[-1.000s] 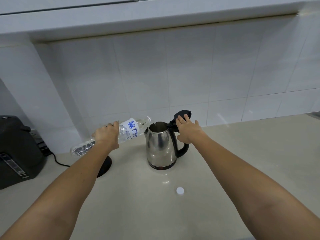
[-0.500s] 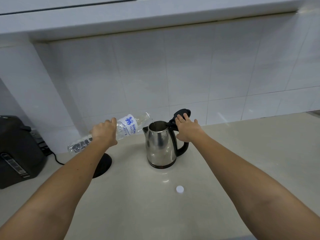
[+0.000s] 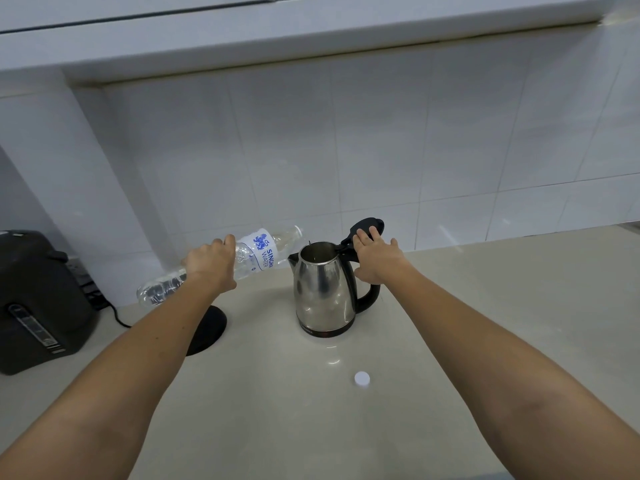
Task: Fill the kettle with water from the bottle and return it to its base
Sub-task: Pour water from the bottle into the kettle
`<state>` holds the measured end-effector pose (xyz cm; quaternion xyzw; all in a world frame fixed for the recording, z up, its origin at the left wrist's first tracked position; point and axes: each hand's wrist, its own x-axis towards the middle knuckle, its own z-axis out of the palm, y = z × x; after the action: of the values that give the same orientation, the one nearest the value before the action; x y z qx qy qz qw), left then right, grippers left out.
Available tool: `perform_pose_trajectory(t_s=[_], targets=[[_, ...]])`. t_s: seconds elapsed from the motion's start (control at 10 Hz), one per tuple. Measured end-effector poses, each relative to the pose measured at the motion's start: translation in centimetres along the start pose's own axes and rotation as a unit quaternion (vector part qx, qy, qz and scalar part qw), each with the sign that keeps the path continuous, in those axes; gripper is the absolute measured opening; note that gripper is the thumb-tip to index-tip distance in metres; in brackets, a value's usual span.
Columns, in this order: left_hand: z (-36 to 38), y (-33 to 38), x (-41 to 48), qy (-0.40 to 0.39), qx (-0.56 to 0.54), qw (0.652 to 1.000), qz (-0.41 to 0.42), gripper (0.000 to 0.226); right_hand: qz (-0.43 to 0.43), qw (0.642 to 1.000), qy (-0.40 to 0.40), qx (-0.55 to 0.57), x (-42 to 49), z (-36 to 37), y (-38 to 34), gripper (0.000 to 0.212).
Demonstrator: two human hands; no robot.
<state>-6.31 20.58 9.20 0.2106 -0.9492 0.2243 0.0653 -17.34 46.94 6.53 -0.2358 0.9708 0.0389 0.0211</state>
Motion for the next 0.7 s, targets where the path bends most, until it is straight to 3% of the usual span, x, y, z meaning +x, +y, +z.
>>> perform_pose_trajectory(t_s=[0.7], targets=[[-1.0, -0.5, 0.42, 0.017, 0.011, 1.0, 0.002, 0.063, -0.001, 1.0, 0.003, -0.003, 0.05, 0.05, 0.0, 0.075]])
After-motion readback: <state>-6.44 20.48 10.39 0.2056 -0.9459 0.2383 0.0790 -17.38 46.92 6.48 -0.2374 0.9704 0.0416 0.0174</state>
